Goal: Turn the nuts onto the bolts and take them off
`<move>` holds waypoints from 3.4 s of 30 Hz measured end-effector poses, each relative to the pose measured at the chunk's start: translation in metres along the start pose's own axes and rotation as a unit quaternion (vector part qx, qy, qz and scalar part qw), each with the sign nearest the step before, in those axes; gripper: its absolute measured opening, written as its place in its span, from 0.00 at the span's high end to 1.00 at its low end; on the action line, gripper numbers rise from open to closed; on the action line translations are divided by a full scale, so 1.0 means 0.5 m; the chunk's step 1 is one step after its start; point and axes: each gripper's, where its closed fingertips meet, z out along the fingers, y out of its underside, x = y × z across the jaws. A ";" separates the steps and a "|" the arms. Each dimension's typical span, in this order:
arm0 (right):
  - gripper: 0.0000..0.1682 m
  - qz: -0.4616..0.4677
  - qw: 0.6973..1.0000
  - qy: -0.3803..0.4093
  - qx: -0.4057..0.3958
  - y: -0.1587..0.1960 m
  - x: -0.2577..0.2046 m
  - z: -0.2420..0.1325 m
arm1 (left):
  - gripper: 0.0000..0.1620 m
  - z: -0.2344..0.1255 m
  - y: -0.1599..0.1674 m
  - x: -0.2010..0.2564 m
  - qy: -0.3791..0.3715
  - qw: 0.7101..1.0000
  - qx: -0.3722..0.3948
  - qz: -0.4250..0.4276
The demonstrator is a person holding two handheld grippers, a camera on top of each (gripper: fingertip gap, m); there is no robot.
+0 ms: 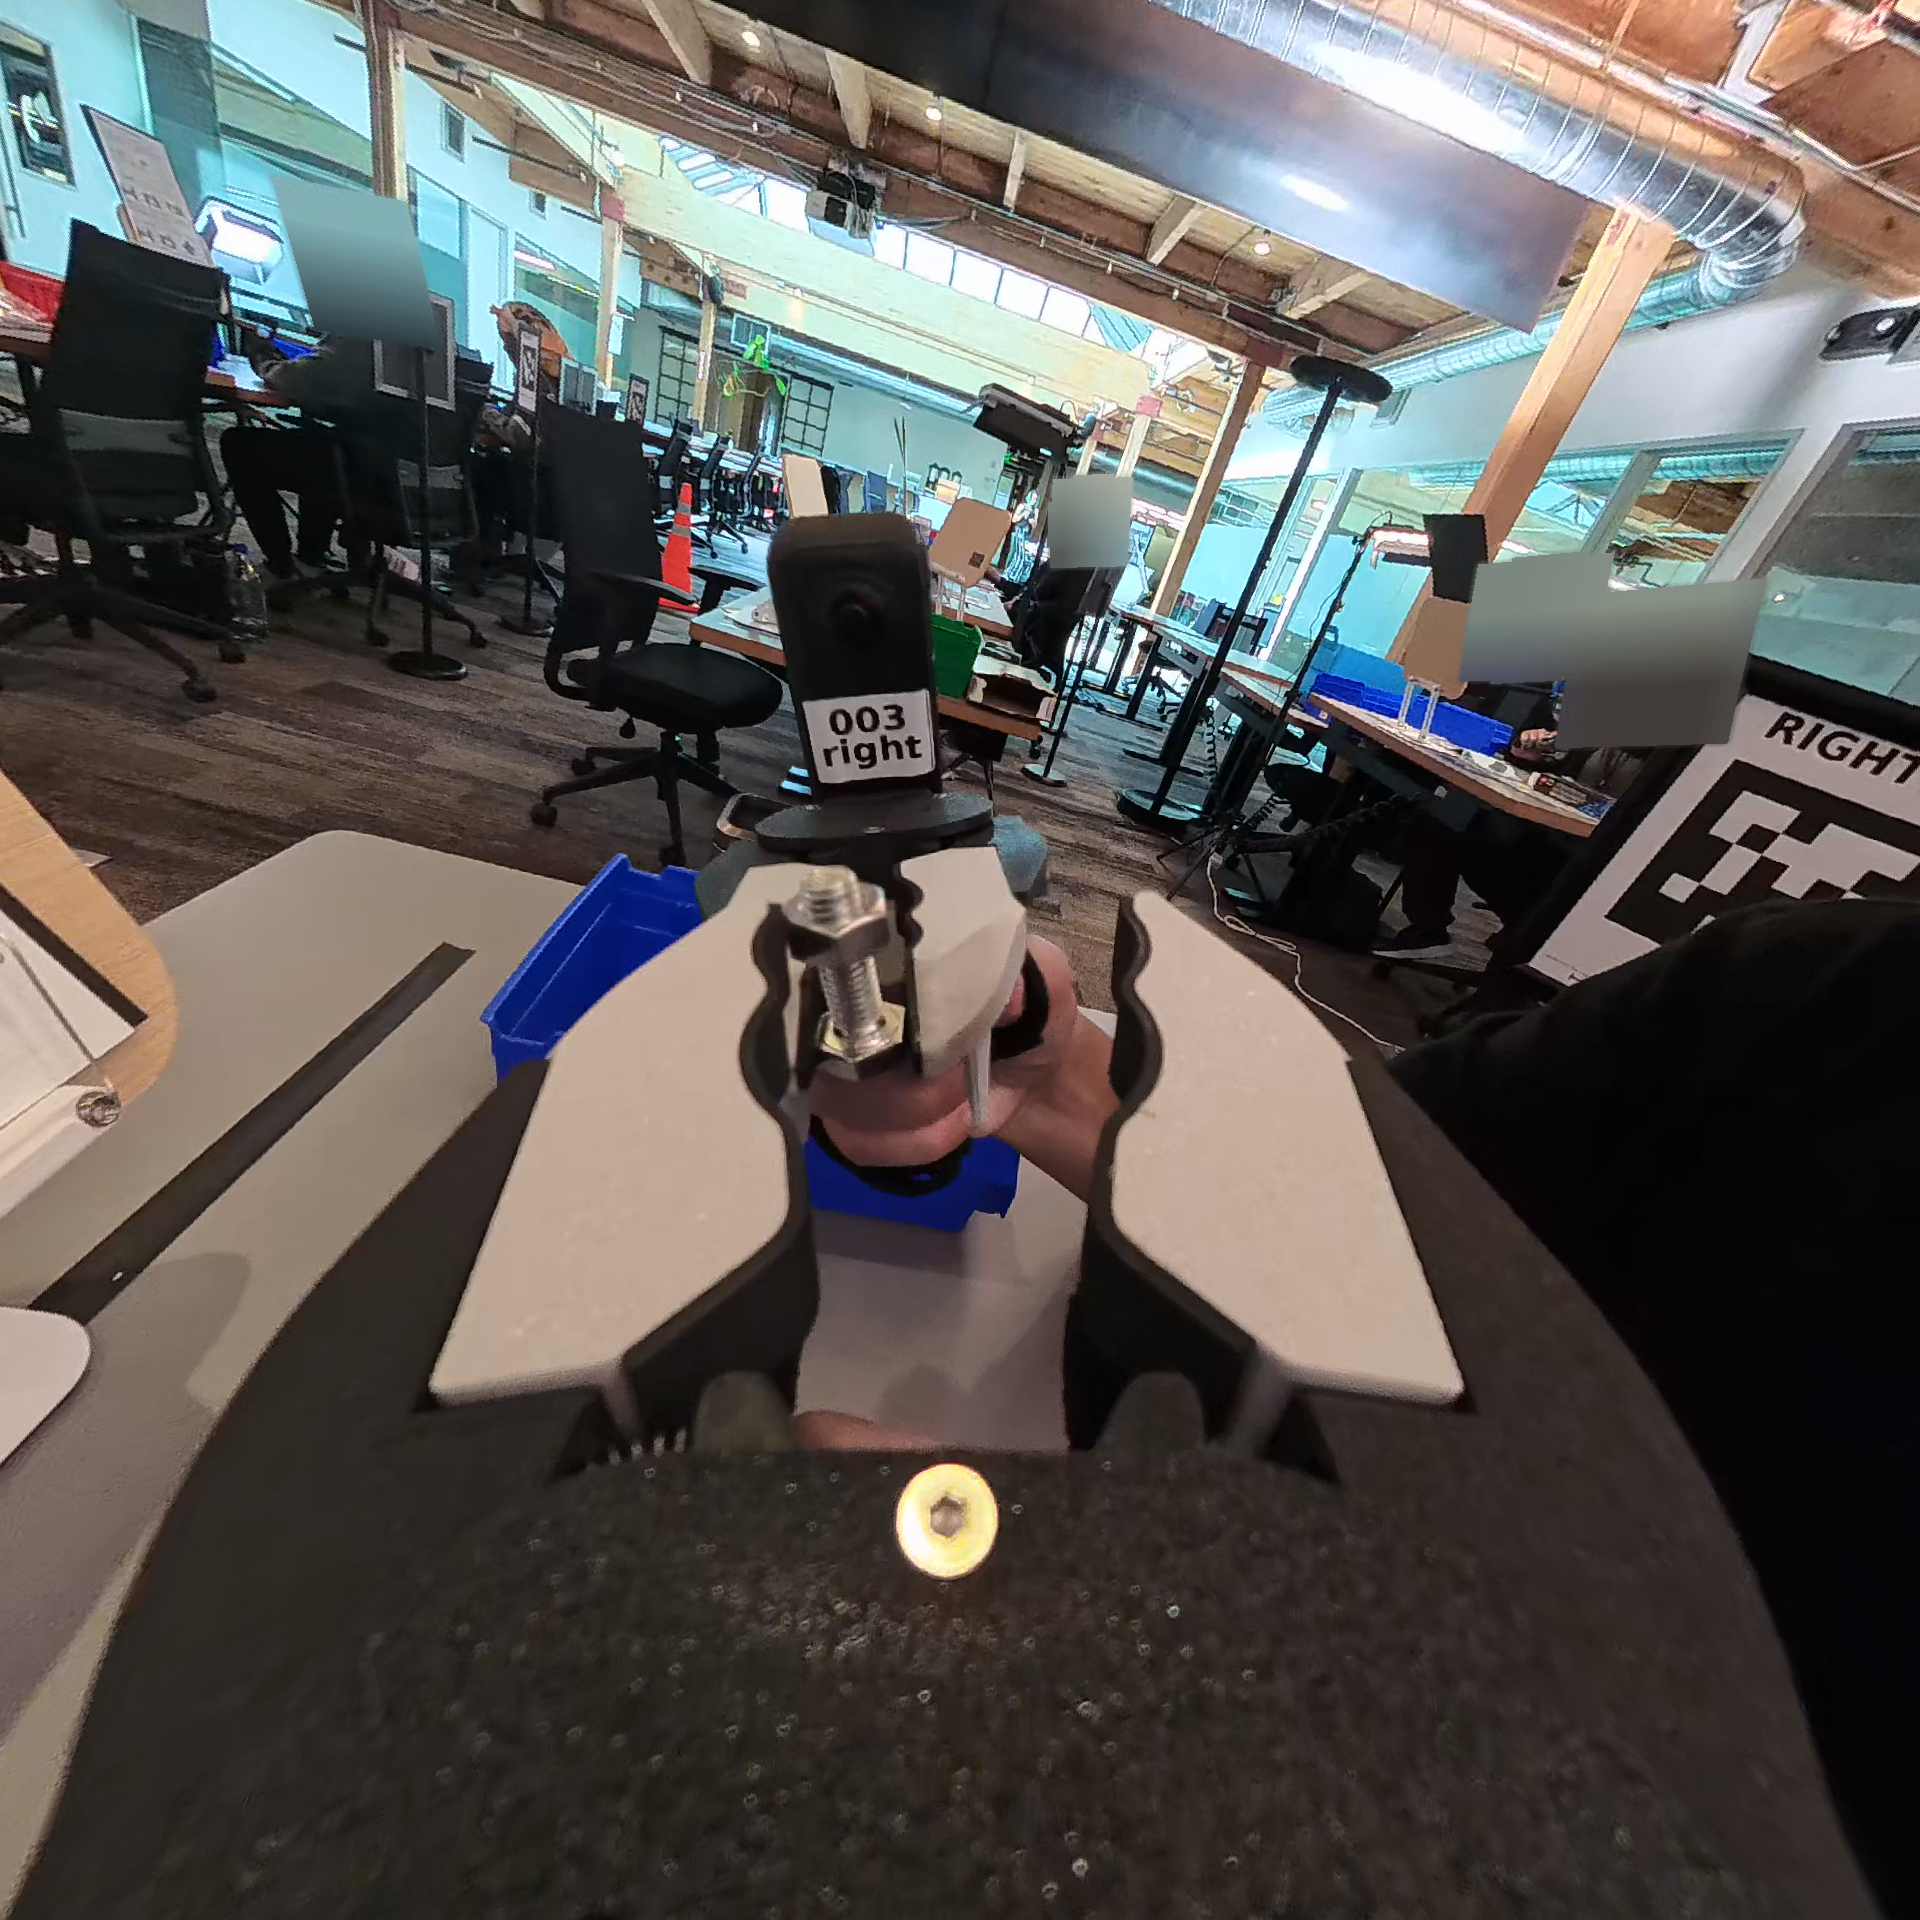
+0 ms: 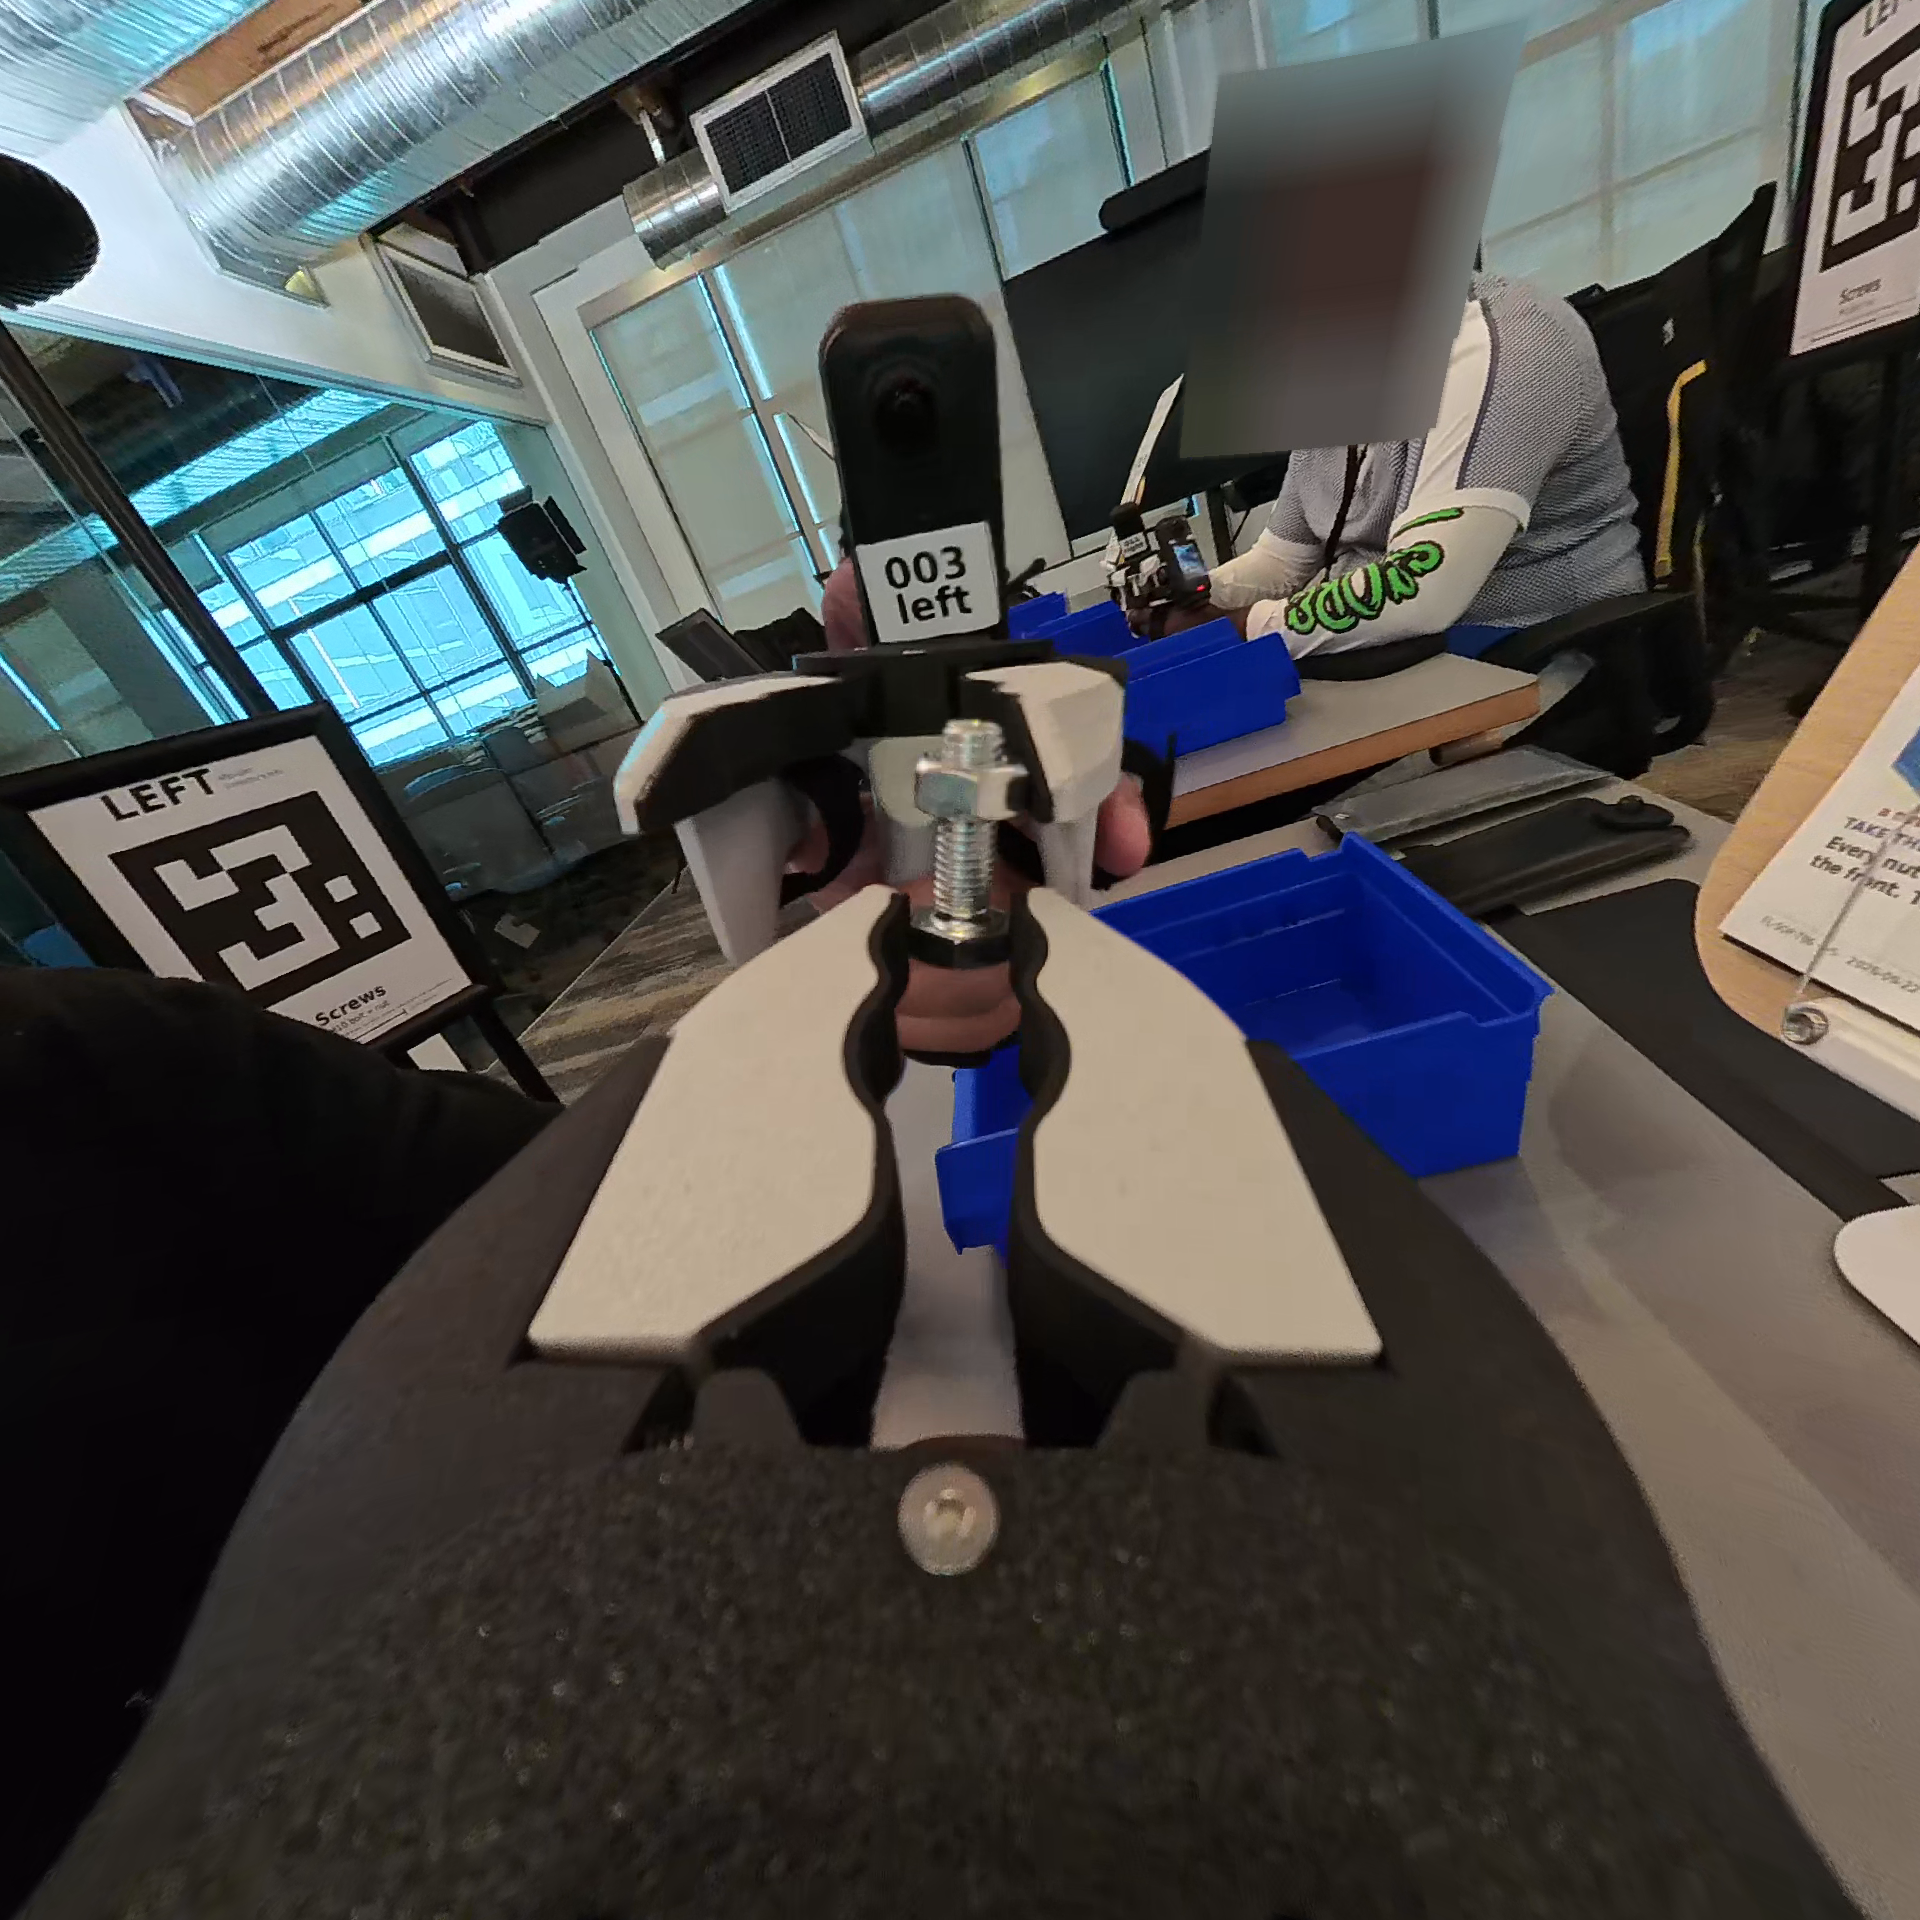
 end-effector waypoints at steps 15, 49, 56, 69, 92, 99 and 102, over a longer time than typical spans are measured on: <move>0.89 -0.012 1.000 -0.001 -0.011 0.008 -0.009 0.011 | 0.65 0.000 0.003 -0.014 -0.012 1.000 0.004 -0.013; 0.89 -0.005 1.000 0.012 0.000 0.003 0.007 -0.002 | 0.61 -0.002 0.009 0.001 -0.010 1.000 -0.015 -0.008; 0.89 -0.005 1.000 0.017 0.015 -0.015 0.009 -0.022 | 0.63 -0.045 -0.031 -0.014 -0.039 0.999 0.028 -0.009; 0.89 -0.003 1.000 0.014 -0.010 0.017 0.011 0.011 | 0.60 0.028 0.029 -0.025 -0.039 0.999 -0.021 -0.009; 0.89 0.004 1.000 -0.003 -0.005 0.014 0.000 0.015 | 0.59 0.001 -0.001 -0.019 -0.043 0.999 0.005 -0.008; 0.89 0.011 1.000 -0.004 -0.010 0.026 0.007 0.022 | 0.57 0.030 0.016 -0.008 -0.011 1.000 0.004 -0.025; 0.89 0.009 1.000 -0.001 -0.006 0.019 0.008 0.015 | 0.57 0.026 0.012 -0.003 -0.003 1.000 0.006 -0.029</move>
